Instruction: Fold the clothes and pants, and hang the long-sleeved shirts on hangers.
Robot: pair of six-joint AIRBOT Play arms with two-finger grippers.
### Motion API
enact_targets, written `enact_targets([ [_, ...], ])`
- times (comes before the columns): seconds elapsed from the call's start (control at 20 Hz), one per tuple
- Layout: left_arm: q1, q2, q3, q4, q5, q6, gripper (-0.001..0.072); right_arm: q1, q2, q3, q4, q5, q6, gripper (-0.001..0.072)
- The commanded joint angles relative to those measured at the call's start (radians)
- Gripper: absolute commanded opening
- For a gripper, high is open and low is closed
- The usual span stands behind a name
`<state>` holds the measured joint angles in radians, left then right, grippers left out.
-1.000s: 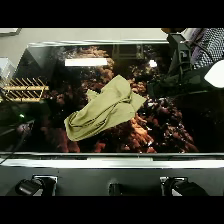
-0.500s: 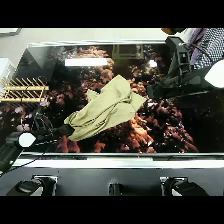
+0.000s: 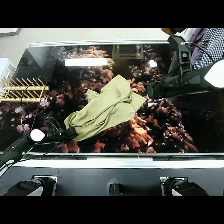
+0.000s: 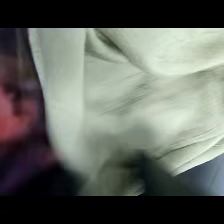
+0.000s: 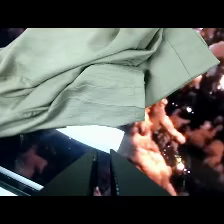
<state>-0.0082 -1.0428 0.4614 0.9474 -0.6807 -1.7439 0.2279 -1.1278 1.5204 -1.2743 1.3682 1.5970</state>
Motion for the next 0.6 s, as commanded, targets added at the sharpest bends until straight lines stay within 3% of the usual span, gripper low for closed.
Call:
enact_targets([
  [0.0,0.001,-0.014,0.018,-0.049,-0.001,0.06,0.0019,-0.021,-0.001,0.001,-0.054,-0.063,0.192,0.0111],
  [0.15,0.002,-0.014,0.041,-0.048,-0.01,0.061,0.0019,-0.23,-0.014,0.001,-0.033,-0.129,0.353,0.0153],
  [0.2,0.003,-0.014,0.043,-0.047,-0.01,0.061,0.0019,-0.326,-0.04,0.0,0.01,-0.121,0.354,0.0154],
  [0.25,0.002,-0.014,0.043,-0.047,-0.009,0.061,0.0019,-0.404,-0.079,0.0,0.053,-0.106,0.346,0.0217],
  [0.3,0.003,-0.014,0.043,-0.047,-0.009,0.061,0.0019,-0.465,-0.135,0.0,0.111,-0.089,0.307,0.0321],
  [0.4,0.002,-0.014,0.043,-0.048,-0.01,0.061,0.0019,-0.517,-0.277,0.0,0.264,-0.062,0.198,0.0331],
  [0.45,0.002,-0.014,0.043,-0.048,-0.01,0.061,0.0019,-0.515,-0.351,0.0,0.346,-0.062,0.139,0.0397],
  [0.5,0.003,-0.014,0.043,-0.048,-0.01,0.061,0.0019,-0.504,-0.431,0.0,0.437,-0.066,0.07,0.0516],
  [0.55,0.002,-0.014,0.043,-0.048,-0.01,0.061,0.0019,-0.494,-0.499,0.0,0.499,-0.072,0.024,0.0554],
])
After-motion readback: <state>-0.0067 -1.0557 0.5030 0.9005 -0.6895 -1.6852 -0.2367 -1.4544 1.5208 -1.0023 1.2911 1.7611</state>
